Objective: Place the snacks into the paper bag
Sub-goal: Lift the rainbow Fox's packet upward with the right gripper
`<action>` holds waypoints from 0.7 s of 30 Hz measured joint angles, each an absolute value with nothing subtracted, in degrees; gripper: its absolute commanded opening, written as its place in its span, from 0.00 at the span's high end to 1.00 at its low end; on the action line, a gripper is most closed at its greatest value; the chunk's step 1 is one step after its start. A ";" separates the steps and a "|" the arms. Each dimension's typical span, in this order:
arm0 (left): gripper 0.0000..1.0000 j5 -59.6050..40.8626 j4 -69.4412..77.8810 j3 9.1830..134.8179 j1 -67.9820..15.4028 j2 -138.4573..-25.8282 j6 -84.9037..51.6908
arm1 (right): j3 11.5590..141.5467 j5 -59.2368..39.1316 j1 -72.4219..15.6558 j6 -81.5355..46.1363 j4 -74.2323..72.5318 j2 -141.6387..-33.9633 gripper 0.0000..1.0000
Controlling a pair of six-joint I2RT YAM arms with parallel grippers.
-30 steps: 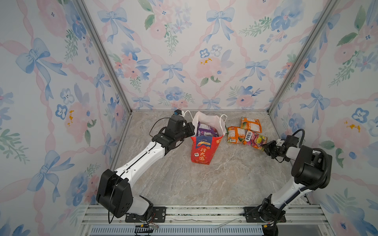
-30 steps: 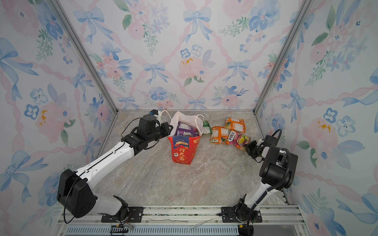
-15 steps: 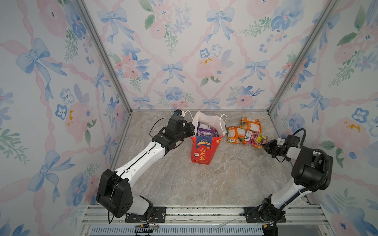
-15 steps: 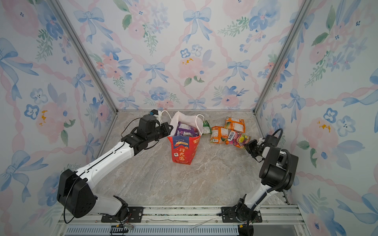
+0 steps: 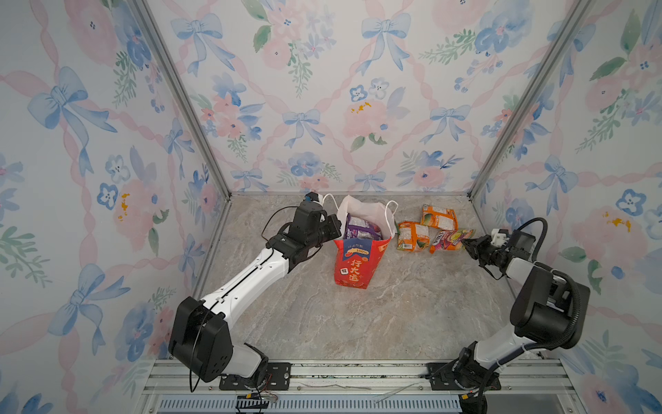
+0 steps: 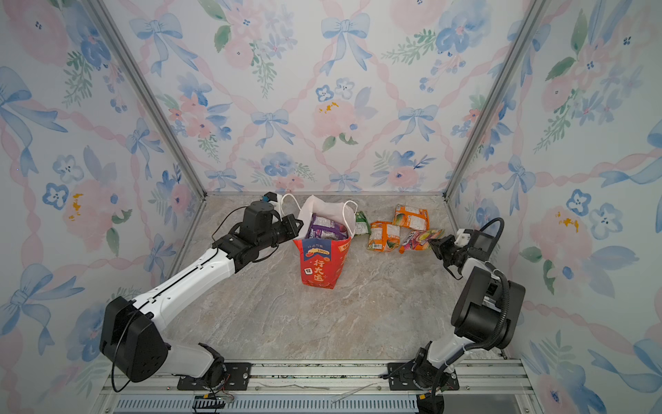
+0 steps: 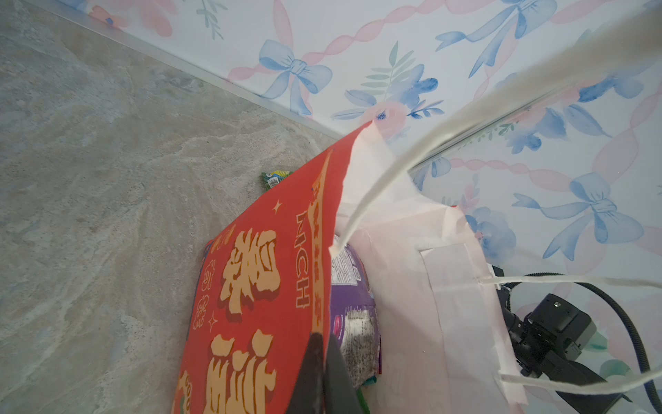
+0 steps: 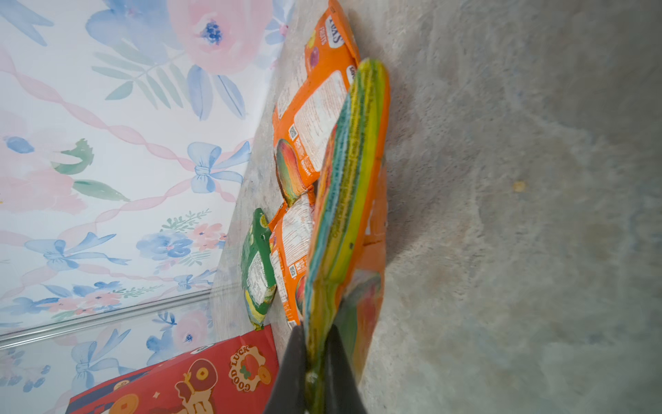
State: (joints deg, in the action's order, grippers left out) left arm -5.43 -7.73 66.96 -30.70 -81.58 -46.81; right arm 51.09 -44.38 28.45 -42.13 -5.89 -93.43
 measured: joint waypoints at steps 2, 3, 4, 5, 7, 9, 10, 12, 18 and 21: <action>1.00 -5.43 -7.70 66.96 -30.70 -81.58 -46.81 | 51.05 -45.19 28.45 -43.20 -6.66 -91.66 1.00; 1.00 -5.43 -7.73 66.96 -30.70 -81.58 -46.81 | 50.98 -45.63 28.45 -43.72 -7.22 -90.85 1.00; 1.00 -5.43 -7.73 66.96 -30.70 -81.58 -46.81 | 50.98 -46.11 28.45 -44.42 -7.77 -89.91 1.00; 1.00 -5.43 -7.73 66.96 -30.70 -81.58 -46.81 | 50.98 -46.57 28.45 -45.12 -8.40 -88.95 1.00; 1.00 -5.43 -7.73 66.96 -30.70 -81.58 -46.81 | 50.98 -47.57 28.45 -46.46 -9.54 -86.98 1.00; 1.00 -5.43 -7.73 66.96 -30.70 -81.58 -46.78 | 50.98 -48.47 28.42 -47.68 -10.44 -85.10 1.00; 1.00 -5.43 -7.73 66.96 -30.70 -81.58 -46.81 | 50.98 -48.97 28.38 -48.27 -10.81 -84.05 1.00; 1.00 -5.43 -7.70 66.96 -30.70 -81.58 -46.78 | 51.05 -49.87 28.27 -49.39 -11.46 -82.19 1.00; 1.00 -5.45 -7.53 66.87 -30.70 -81.58 -46.81 | 53.36 -51.92 26.61 -53.28 -12.56 -76.73 1.00; 1.00 -5.63 -7.33 66.78 -30.70 -81.58 -46.81 | 57.36 -52.12 24.67 -53.52 -10.17 -73.67 1.00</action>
